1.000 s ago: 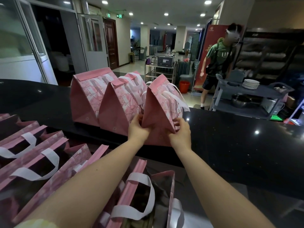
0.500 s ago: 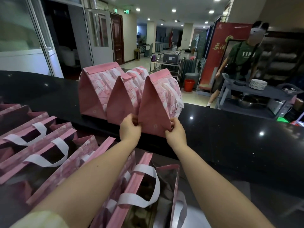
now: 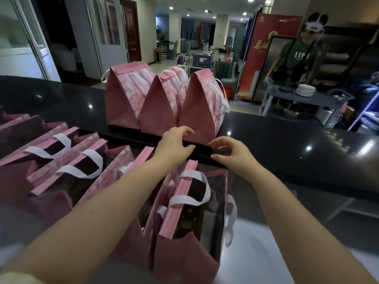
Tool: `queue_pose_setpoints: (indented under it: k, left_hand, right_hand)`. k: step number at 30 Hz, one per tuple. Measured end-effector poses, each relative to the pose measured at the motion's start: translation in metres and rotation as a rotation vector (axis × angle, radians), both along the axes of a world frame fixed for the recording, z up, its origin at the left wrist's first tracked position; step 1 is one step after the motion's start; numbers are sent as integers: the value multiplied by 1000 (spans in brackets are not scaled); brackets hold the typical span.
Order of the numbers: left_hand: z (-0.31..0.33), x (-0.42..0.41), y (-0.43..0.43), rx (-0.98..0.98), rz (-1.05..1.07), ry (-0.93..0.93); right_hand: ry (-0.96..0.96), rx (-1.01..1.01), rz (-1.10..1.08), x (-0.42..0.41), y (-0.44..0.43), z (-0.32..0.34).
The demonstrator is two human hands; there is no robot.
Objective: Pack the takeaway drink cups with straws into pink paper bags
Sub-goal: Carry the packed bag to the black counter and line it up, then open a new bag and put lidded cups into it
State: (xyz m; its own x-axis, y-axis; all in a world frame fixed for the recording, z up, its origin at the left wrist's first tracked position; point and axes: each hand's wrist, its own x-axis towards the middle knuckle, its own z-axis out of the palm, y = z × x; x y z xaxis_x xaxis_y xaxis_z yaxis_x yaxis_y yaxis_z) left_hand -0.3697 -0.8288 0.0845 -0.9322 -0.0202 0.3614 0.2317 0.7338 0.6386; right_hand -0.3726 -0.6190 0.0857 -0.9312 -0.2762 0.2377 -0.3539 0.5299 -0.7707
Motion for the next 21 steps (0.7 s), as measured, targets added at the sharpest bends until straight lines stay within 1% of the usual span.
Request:
queue_pose_setpoints:
  k: [6,10,15,18,21]
  left_hand:
    - [-5,72,3,-72,-100,-39]
    - [-16,108,4,-69,-96,-49]
    - [-24,134,12,-83,-10,-33]
    - [-28,145,25,-38,70,-45]
    - [-31,159,35,32,172,25]
  right_hand:
    - [-14,37,-53,52,-2,-21]
    - [64,91,-41,75,-6,-30]
    - [110,217,-3,81,-1,-40]
    - [118,234,72,76,4,-45]
    - [119,190,118,68,16,-48]
